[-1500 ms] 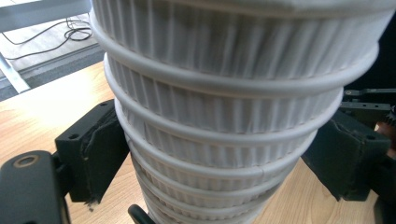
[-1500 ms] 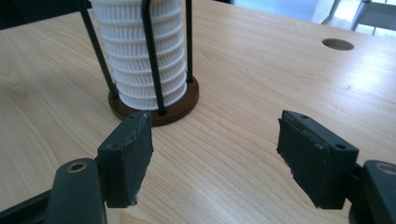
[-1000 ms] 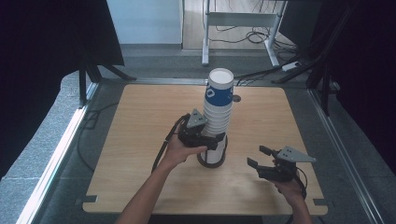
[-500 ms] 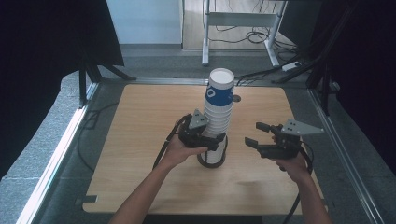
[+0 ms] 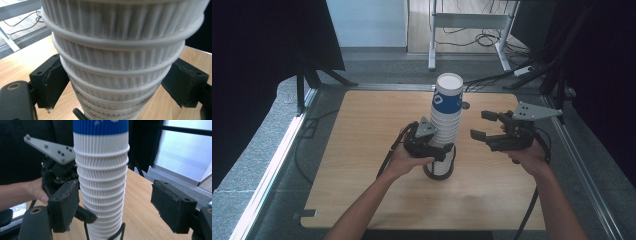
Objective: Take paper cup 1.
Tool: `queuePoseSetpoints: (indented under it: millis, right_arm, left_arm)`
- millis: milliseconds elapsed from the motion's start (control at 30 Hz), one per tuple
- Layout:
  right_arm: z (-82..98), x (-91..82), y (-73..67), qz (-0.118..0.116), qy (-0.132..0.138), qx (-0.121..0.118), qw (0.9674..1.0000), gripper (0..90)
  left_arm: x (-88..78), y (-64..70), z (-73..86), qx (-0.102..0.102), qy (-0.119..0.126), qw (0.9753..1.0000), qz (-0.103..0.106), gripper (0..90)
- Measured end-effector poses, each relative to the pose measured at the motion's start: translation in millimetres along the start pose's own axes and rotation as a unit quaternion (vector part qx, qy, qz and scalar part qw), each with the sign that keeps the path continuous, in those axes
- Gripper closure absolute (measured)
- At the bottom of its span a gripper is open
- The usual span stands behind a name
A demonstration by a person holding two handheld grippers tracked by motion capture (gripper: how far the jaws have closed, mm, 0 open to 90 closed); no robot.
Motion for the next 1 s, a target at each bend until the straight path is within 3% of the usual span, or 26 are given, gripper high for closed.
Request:
queuePoseSetpoints:
  millis: [1000]
  right_arm:
    - [-65.7,45.4,-7.9,-0.048,0.023,-0.009,0.9986,16.9]
  left_arm:
    - [0.2,1.5,-0.9,0.000,-0.003,1.0000,-0.005,12.5]
Point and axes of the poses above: each handheld gripper's, and its own axes: x roughly forward along the jaws, z roughly out of its underside, y roughly to its right, the point moved 4 cm from there along x, roughly forward along the jaws, and after that the axes turned 9 degrees about y, right-handed, at the moved point
